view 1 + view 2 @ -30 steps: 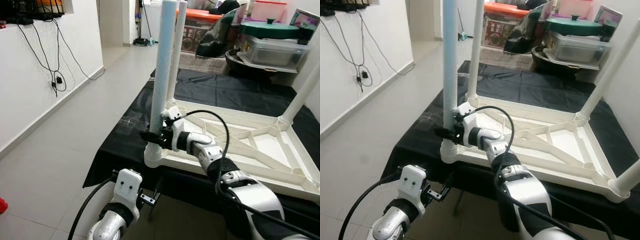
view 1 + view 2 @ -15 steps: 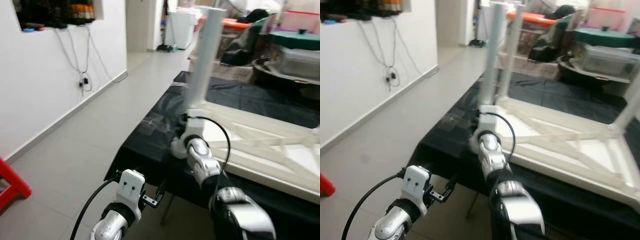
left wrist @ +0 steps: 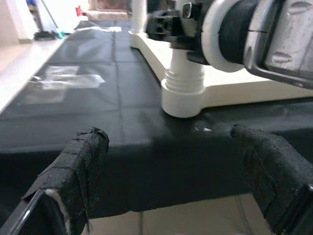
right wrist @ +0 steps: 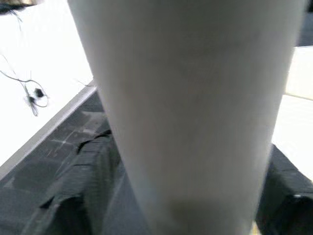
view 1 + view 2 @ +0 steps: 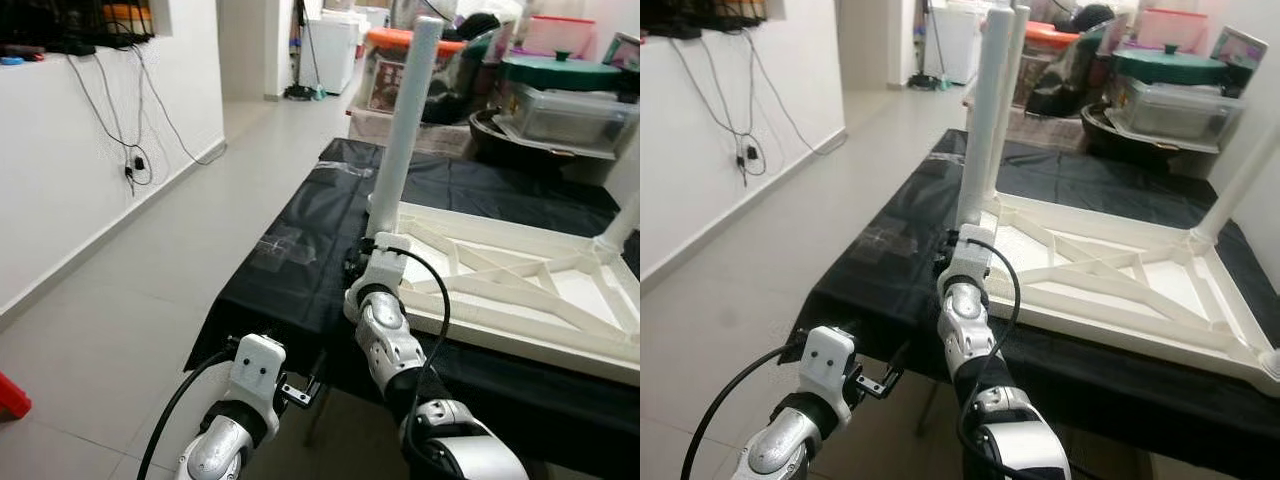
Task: Building children table
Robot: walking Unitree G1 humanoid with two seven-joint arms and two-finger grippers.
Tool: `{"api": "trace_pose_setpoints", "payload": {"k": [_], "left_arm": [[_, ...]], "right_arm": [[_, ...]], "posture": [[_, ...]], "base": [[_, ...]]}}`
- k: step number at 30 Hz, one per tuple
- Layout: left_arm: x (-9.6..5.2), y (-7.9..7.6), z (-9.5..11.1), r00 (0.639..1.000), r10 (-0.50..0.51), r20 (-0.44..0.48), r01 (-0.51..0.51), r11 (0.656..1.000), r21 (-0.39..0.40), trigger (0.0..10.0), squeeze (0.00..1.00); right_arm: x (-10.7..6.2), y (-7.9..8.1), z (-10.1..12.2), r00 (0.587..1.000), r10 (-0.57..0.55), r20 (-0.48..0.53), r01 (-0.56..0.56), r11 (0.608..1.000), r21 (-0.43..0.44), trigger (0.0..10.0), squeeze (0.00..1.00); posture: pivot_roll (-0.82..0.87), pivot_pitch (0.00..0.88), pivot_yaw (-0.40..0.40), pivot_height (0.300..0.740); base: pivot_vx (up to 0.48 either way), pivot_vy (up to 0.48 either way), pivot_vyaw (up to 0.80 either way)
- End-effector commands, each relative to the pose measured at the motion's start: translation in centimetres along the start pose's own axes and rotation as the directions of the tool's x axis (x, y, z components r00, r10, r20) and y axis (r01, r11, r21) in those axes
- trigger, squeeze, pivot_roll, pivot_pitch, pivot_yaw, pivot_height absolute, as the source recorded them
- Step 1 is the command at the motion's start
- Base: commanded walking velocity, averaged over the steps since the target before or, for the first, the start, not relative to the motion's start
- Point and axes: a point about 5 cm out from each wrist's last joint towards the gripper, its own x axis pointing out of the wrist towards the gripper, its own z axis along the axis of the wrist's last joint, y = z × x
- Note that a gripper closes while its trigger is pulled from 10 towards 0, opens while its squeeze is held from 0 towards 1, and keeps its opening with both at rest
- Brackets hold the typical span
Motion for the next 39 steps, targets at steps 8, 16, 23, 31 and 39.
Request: {"api": "trace_pose_setpoints", "payload": {"k": [8, 16, 23, 31, 39], "left_arm": [[0.2, -0.2, -0.2, 1.000, -0.007, -0.003, 0.007, 1.000, 0.002, 10.0, 0.00], [0.2, -0.2, -0.1, 1.000, -0.011, -0.001, 0.011, 1.000, 0.001, 10.0, 0.00], [0.0, -0.3, -0.1, 1.000, -0.002, -0.002, 0.002, 1.000, 0.002, 10.0, 0.00], [0.0, -0.2, -0.1, 1.000, -0.006, -0.003, 0.006, 1.000, 0.002, 10.0, 0.00], [0.1, -0.2, 0.0, 1.000, -0.008, -0.003, 0.008, 1.000, -0.003, 10.0, 0.00]], "right_arm": [[1.3, -2.3, 2.0, 0.945, 0.327, -0.012, -0.327, 0.944, -0.045, 10.0, 0.00], [0.9, -0.9, 3.0, 0.629, 0.747, -0.215, -0.773, 0.630, -0.072, 10.0, 0.00], [0.3, 1.3, 2.6, 0.476, 0.824, -0.308, -0.875, 0.478, -0.074, 10.0, 0.00], [-0.2, 2.1, 1.8, 0.418, 0.837, -0.354, -0.904, 0.420, -0.074, 0.0, 0.00], [1.5, 0.0, 1.6, 0.801, 0.555, -0.225, -0.593, 0.788, -0.166, 0.0, 0.00]], "posture": [[0.08, 0.000, -0.096, 0.740], [0.09, 0.000, -0.102, 0.740], [0.11, 0.000, -0.110, 0.740], [0.10, 0.000, -0.101, 0.740], [0.08, 0.000, -0.091, 0.740]], "base": [[0.000, 0.000, 0.00], [0.000, 0.000, 0.00], [0.000, 0.000, 0.00], [0.000, 0.000, 0.00], [0.000, 0.000, 0.00]]}}
